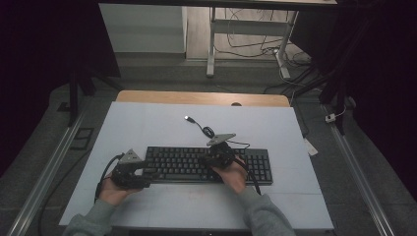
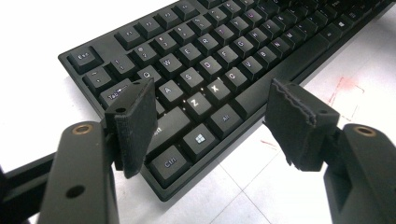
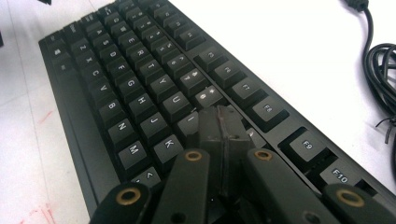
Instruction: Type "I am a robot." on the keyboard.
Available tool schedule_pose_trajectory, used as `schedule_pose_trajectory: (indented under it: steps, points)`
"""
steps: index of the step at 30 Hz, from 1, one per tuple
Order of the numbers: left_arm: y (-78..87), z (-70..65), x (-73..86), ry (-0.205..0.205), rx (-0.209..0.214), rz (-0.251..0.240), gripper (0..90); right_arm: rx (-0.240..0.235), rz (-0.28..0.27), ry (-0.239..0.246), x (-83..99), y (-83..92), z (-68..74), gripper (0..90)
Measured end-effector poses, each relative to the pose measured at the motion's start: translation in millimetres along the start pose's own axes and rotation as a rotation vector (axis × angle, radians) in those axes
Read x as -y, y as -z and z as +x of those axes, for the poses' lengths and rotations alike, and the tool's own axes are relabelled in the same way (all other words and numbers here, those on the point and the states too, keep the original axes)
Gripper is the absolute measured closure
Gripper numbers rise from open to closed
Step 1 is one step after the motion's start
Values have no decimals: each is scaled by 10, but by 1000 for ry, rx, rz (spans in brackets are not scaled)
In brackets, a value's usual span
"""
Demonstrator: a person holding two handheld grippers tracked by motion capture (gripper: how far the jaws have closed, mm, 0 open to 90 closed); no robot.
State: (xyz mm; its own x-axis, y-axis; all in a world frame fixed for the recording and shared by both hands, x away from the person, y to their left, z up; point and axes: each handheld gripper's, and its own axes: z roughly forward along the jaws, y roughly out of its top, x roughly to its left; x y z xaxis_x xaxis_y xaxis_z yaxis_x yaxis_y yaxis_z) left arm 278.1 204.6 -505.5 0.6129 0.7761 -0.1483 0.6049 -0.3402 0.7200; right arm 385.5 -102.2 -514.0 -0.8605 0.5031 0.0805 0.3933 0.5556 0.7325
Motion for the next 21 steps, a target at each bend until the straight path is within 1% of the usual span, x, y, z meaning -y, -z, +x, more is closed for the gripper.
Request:
schedule_pose_trajectory:
  steps: [3, 4, 5, 7, 9, 10, 15, 21]
  points:
    - [-1, 0, 0, 0, 0, 1, 341, 3, -2, 4, 2, -9, 6, 898]
    - [-2, -2, 0, -1, 0, 1, 341, 17, 11, 10, 4, -18, 19, 899]
    - [-2, -3, 0, -2, 0, 2, 341, 23, 11, 23, 13, -30, 27, 900]
    - [-3, -8, 0, -2, -1, 2, 341, 25, 6, 17, 13, -33, 35, 900]
    - [-2, -8, -2, -5, -1, 0, 341, 27, 2, 25, 11, -20, 38, 900]
    - [-1, -8, -2, -2, -1, -1, 341, 26, 0, 22, 9, -6, 40, 900]
    - [4, -2, -1, 0, -3, -5, 341, 23, -47, 12, -5, 109, 19, 900]
    - [1, 5, 0, 0, -3, -4, 341, 21, -68, -1, 42, 266, -25, 900]
